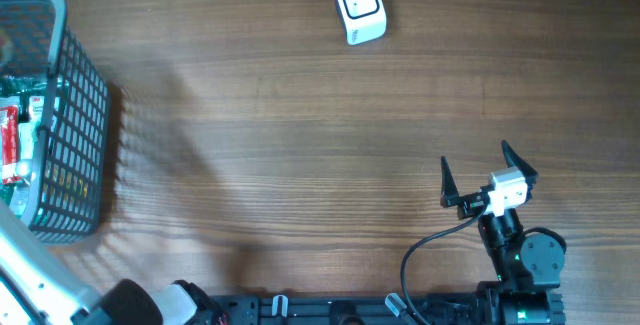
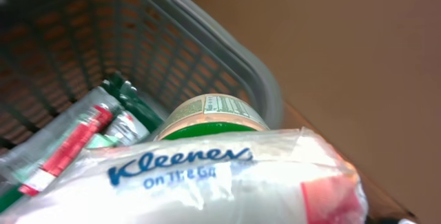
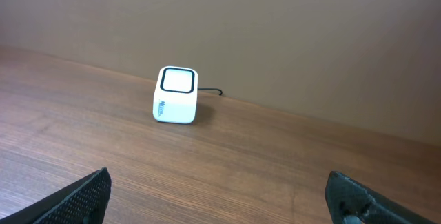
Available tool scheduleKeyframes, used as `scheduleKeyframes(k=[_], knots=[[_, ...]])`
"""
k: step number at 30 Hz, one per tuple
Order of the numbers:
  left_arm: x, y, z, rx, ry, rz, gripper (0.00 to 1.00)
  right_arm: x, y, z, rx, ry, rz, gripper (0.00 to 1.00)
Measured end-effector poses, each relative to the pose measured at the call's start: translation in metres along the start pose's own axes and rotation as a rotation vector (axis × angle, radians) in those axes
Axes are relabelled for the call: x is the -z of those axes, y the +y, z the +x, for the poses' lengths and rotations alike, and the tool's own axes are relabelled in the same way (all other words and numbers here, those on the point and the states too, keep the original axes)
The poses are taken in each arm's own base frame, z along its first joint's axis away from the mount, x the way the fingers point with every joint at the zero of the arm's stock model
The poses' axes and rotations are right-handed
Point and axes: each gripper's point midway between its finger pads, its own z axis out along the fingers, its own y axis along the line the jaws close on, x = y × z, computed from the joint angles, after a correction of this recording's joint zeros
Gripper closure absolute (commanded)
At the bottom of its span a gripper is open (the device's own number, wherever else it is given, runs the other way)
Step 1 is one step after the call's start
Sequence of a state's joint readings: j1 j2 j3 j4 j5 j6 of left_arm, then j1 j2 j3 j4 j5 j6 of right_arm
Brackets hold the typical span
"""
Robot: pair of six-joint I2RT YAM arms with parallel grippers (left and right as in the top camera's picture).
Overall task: Scan the item barcode
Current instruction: 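Reach left gripper into basket, lift juice carton, place it mid-table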
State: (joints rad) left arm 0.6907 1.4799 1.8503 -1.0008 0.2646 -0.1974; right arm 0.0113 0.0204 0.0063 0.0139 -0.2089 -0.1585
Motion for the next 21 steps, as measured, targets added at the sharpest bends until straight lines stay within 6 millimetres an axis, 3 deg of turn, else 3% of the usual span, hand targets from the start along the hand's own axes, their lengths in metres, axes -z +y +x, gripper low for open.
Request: scheduleKeyframes(k=[4,6,8,10,12,15,17,21], knots=[[0.039,-0.047,0.026,-0.036,0.031,0.098,0.65,0.000,0.000,0.000,0.000,0.000,0.000,0.00],[0.066,-0.085,0.056,-0.095,0.088,0.191,0.66,0.000,0.000,0.000,0.000,0.000,0.000,0.00],[0.078,-0.111,0.078,-0.145,0.140,0.258,0.66,0.000,0.000,0.000,0.000,0.000,0.000,0.00],[0.084,-0.140,0.111,-0.210,0.235,0.328,0.66,0.000,0.000,0.000,0.000,0.000,0.000,0.00],[0.087,-0.157,0.134,-0.258,0.301,0.365,0.74,0.000,0.000,0.000,0.000,0.000,0.000,0.00],[0.096,-0.188,0.178,-0.318,0.433,0.421,0.74,0.000,0.000,0.000,0.000,0.000,0.000,0.00],[0.096,-0.202,0.201,-0.360,0.486,0.420,0.73,0.000,0.000,0.000,0.000,0.000,0.000,0.00],[0.095,-0.239,0.264,-0.491,0.592,0.401,0.74,0.000,0.000,0.000,0.000,0.000,0.000,0.00]])
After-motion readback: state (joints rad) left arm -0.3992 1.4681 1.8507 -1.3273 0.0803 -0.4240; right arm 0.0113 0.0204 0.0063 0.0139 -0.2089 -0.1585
